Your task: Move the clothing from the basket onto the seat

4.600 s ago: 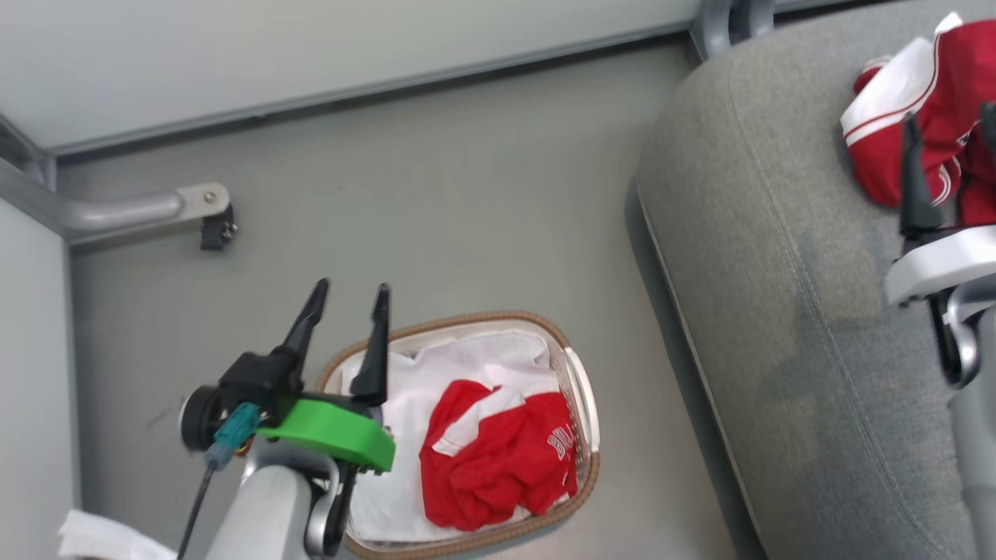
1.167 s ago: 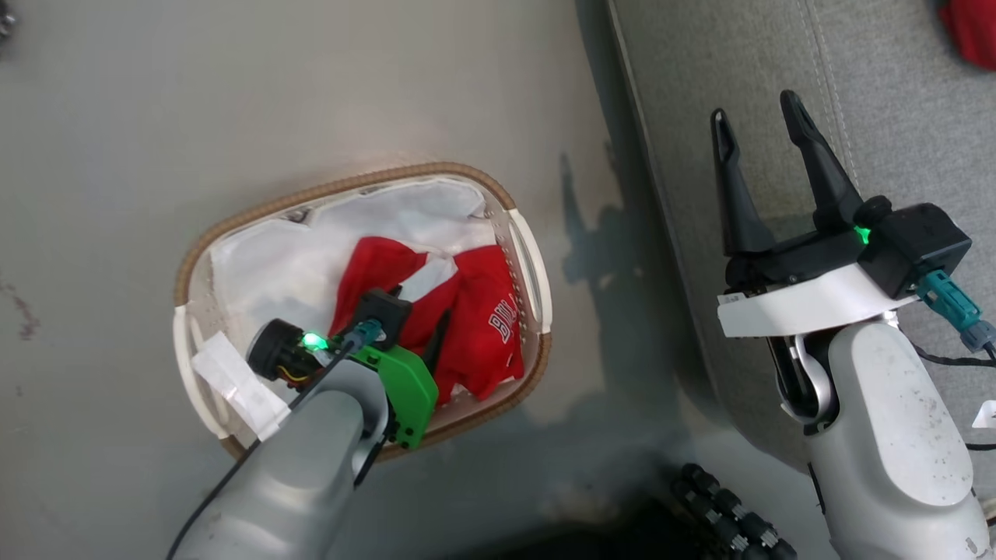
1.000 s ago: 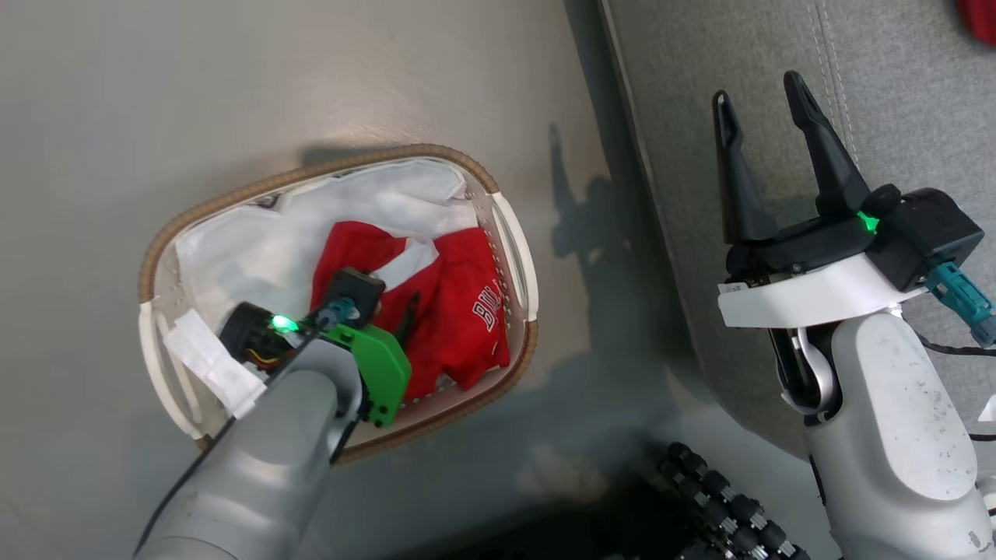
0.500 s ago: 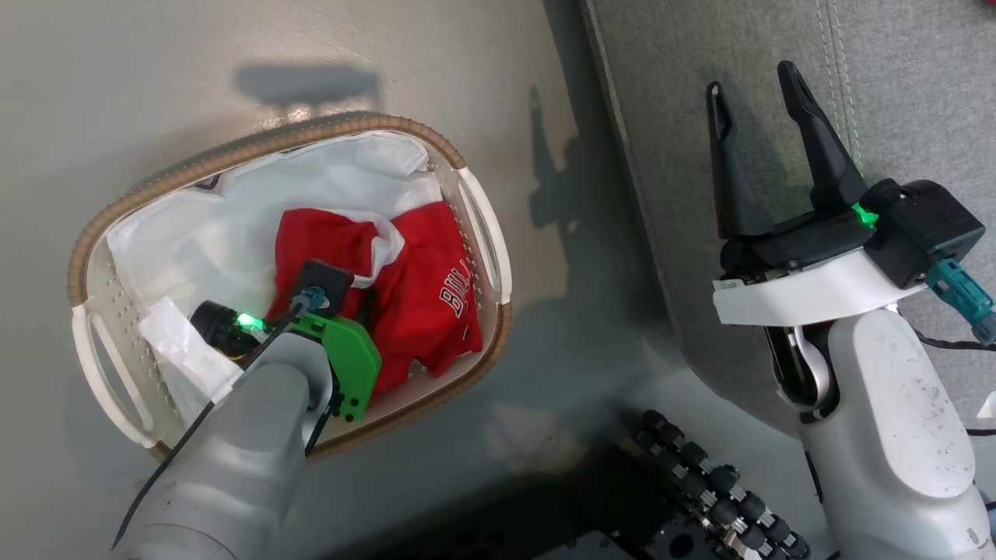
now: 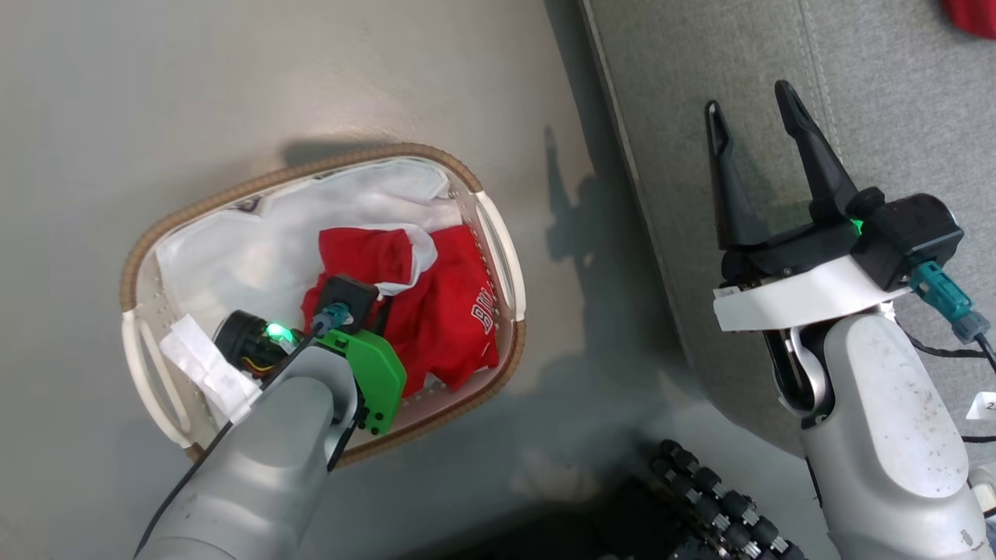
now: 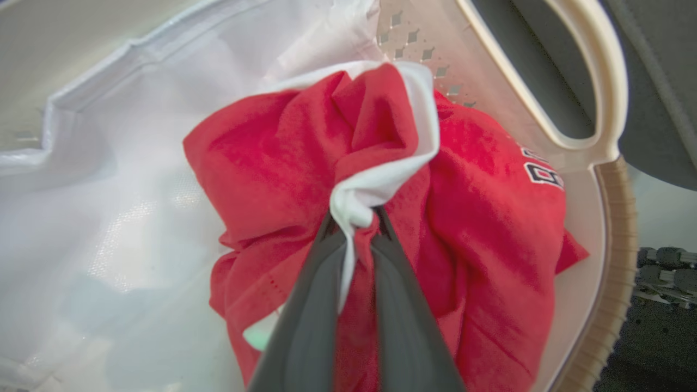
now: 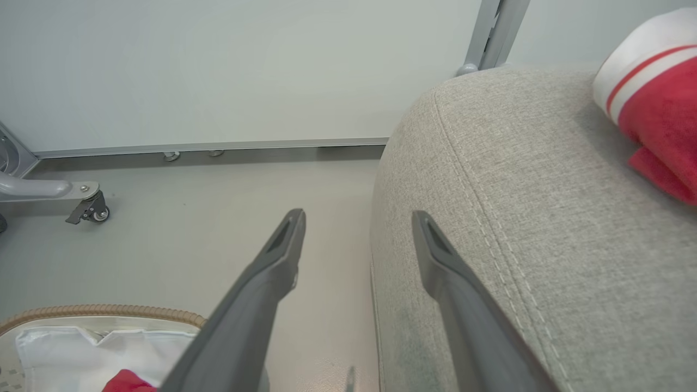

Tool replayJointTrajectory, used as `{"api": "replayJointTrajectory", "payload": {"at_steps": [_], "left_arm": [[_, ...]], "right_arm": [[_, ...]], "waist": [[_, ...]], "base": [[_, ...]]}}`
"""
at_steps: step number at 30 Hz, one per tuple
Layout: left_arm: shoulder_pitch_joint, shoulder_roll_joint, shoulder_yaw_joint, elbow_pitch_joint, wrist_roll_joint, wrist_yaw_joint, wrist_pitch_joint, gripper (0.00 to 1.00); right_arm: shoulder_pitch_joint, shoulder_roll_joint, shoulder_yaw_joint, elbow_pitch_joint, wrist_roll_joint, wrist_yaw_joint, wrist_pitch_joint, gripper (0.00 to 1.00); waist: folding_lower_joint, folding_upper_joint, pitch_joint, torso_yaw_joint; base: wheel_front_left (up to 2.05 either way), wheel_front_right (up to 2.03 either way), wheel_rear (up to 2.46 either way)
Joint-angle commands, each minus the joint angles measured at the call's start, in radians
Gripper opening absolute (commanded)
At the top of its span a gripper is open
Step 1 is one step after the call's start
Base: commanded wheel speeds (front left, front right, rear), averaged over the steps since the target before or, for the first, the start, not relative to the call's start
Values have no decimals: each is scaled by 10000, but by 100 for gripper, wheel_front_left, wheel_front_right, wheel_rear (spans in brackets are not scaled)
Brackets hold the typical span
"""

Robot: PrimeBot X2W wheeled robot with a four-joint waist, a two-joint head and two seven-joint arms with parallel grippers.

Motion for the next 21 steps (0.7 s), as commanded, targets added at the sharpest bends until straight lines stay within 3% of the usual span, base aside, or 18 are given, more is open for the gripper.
{"api": "replayJointTrajectory", "payload": {"at_steps": [1,8,21], "left_arm": [[195,-13,-35,-155,-77,-52,-78,0],[809,175,465,-1806,-20,-52,-75,0],[1756,671,878,-4661,1248,-51,-81,0]], "right_arm": [[190,-33,-83,107,-149,-14,-4,100],[697,-36,-336,483,-657,-14,-3,100],[2125,-36,-705,1087,-1224,-14,-3,100]], "waist": [[0,0,-745,420],[0,0,-2323,1059],[0,0,-5530,1945]], "base": [[0,0,0],[0,0,0],[0,0,0]]}}
